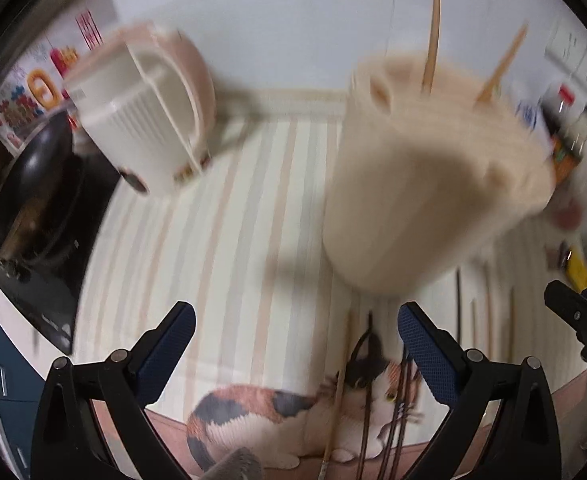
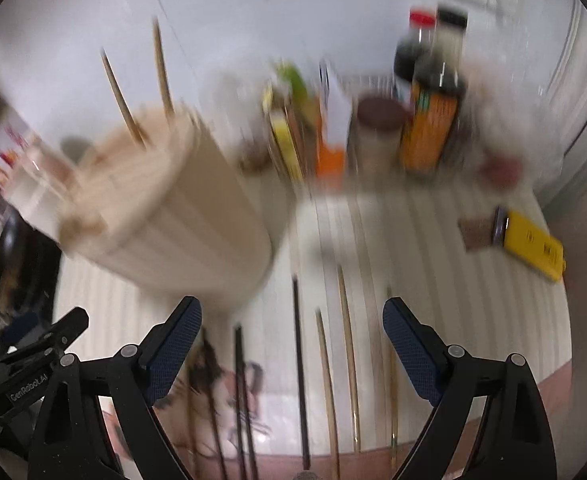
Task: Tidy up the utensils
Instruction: 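Grasp a wooden chopstick with the left tool while the right tool grasps a black chopstick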
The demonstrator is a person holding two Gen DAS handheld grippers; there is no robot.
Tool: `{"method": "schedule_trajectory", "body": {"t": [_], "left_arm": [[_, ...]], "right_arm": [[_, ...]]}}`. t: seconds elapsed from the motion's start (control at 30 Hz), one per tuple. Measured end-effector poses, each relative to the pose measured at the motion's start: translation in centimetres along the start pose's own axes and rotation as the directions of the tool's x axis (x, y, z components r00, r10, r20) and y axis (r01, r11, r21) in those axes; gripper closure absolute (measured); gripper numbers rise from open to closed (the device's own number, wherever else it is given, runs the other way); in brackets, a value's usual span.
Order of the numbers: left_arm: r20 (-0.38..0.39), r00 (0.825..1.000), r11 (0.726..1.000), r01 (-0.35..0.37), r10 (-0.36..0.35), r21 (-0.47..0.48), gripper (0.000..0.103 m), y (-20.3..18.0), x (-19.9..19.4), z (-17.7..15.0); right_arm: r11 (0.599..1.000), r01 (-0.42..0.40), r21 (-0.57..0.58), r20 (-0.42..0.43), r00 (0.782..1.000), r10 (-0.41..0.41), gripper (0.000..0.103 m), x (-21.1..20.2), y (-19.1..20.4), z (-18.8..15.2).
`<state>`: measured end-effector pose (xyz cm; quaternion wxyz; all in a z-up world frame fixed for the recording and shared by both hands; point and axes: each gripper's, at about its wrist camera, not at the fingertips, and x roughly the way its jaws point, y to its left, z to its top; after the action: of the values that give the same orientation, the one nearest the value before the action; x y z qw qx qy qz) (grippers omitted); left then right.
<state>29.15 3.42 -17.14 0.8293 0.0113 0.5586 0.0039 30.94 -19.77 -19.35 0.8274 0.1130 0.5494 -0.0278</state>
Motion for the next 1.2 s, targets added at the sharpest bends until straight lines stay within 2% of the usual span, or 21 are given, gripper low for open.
{"method": "schedule_trajectory", "body": {"t": [0.1, 0.17, 0.23, 0.33, 0.37, 0.53, 0.6, 0.67, 0.73, 0.87, 0.97, 1.0, 1.07, 1.2], "left_arm": [[-0.051, 0.998, 1.0, -0.019, 0.02, 0.023, 0.0, -0.8, 2.5, -1.6], [-0.088, 0.996, 0.999, -0.02, 0.023, 0.028, 0.0, -1.1, 3.8, -2.4], [-0.117, 0.993, 0.999, -0.022, 0.026, 0.038, 0.0, -1.4, 5.2, -3.1], [-0.155, 0.987, 0.998, -0.035, 0.043, 0.054, 0.0, -1.9, 7.0, -4.1], [-0.164, 0.985, 0.998, -0.037, 0.046, 0.056, 0.001, -2.1, 7.4, -4.4], [-0.229, 0.973, 0.998, -0.007, 0.021, 0.061, 0.023, -2.6, 9.7, -5.6], [-0.254, 0.967, 0.998, 0.009, 0.008, 0.067, 0.026, -2.8, 10.3, -6.0], [-0.267, 0.964, 0.997, 0.015, 0.004, 0.07, 0.034, -3.0, 10.8, -6.4], [-0.279, 0.96, 0.998, 0.022, -0.003, 0.066, 0.048, -2.8, 11.3, -6.7], [-0.28, 0.96, 0.997, 0.039, -0.021, 0.059, 0.061, -2.8, 11.5, -7.0], [-0.273, 0.961, 0.997, 0.054, -0.035, 0.062, 0.083, -2.8, 11.4, -7.0], [-0.27, 0.962, 0.996, 0.051, -0.031, 0.067, 0.097, -2.8, 11.4, -7.1], [-0.267, 0.963, 0.997, 0.045, -0.025, 0.068, 0.098, -2.7, 11.4, -7.0], [-0.261, 0.965, 0.999, 0.014, -0.001, 0.048, 0.099, -1.3, 11.3, -6.8]], "right_arm": [[1.0, 0.015, -0.009, -0.065, 0.998, -0.016, 0.013, 2.7, -0.3, -1.7], [1.0, 0.02, -0.009, -0.105, 0.994, -0.021, 0.023, 4.3, -0.6, -2.7], [1.0, 0.002, 0.0, -0.145, 0.989, -0.002, 0.042, 5.8, -0.6, -3.3], [1.0, -0.024, 0.02, -0.208, 0.978, 0.028, 0.058, 7.9, -1.1, -4.3], [0.999, -0.031, 0.021, -0.223, 0.974, 0.035, 0.06, 8.4, -1.0, -4.5], [0.999, -0.039, 0.008, -0.284, 0.958, 0.039, 0.071, 10.3, -0.5, -5.2], [0.999, -0.037, 0.004, -0.303, 0.952, 0.036, 0.072, 11.0, -0.4, -5.5], [0.999, -0.032, 0.0, -0.314, 0.949, 0.031, 0.072, 11.4, -0.3, -5.6], [1.0, -0.025, -0.005, -0.328, 0.944, 0.022, 0.071, 11.9, -0.1, -5.8], [1.0, -0.01, -0.018, -0.35, 0.937, 0.003, 0.071, 12.9, 0.1, -6.1], [1.0, 0.003, -0.031, -0.358, 0.934, -0.014, 0.071, 13.5, 0.2, -6.3], [0.999, 0.016, -0.038, -0.364, 0.931, -0.028, 0.071, 13.9, 0.7, -6.2], [0.999, 0.03, -0.044, -0.374, 0.926, -0.044, 0.072, 14.3, 0.8, -6.3], [0.991, 0.082, -0.105, -0.349, 0.93, -0.114, 0.089, 14.5, 1.2, -6.4]]}}
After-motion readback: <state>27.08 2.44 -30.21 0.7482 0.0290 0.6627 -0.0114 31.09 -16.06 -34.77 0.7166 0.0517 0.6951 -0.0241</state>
